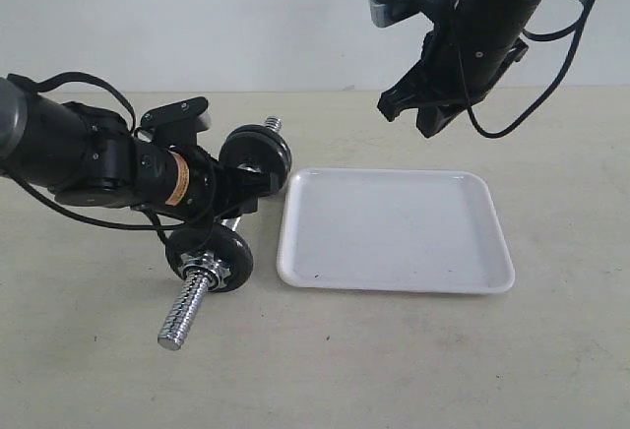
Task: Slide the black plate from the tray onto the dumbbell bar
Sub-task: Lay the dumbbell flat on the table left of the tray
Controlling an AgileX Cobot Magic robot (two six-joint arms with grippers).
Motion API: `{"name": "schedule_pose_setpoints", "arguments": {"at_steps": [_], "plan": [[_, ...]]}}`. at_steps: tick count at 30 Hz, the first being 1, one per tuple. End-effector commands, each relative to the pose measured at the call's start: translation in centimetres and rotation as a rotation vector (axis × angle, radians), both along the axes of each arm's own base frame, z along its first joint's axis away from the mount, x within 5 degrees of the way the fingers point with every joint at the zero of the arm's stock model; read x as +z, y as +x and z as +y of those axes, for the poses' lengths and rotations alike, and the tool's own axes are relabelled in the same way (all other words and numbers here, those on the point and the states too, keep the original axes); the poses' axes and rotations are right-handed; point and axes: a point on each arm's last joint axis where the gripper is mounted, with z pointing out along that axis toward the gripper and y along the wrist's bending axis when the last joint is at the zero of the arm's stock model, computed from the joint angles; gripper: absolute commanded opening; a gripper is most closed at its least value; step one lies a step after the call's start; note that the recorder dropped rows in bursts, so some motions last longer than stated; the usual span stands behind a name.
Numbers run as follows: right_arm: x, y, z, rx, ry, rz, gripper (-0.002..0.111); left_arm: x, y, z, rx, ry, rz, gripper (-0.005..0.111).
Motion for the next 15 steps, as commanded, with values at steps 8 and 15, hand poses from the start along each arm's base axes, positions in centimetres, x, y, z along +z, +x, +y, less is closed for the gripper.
{"name": "schedule_pose_setpoints", "arguments": {"at_steps": [8,15], "plan": [[0.47,-0.20,-0.07,0.005,0.000,0.000,0.000,5.09,0.20,-0.35,-0.062,-0.024,-0.149,0.004],[0.45,-0.24,-0.08,0.005,-0.001,0.004,0.000,5.09,0.20,-0.35,-0.055,-0.030,-0.145,0.004]]}}
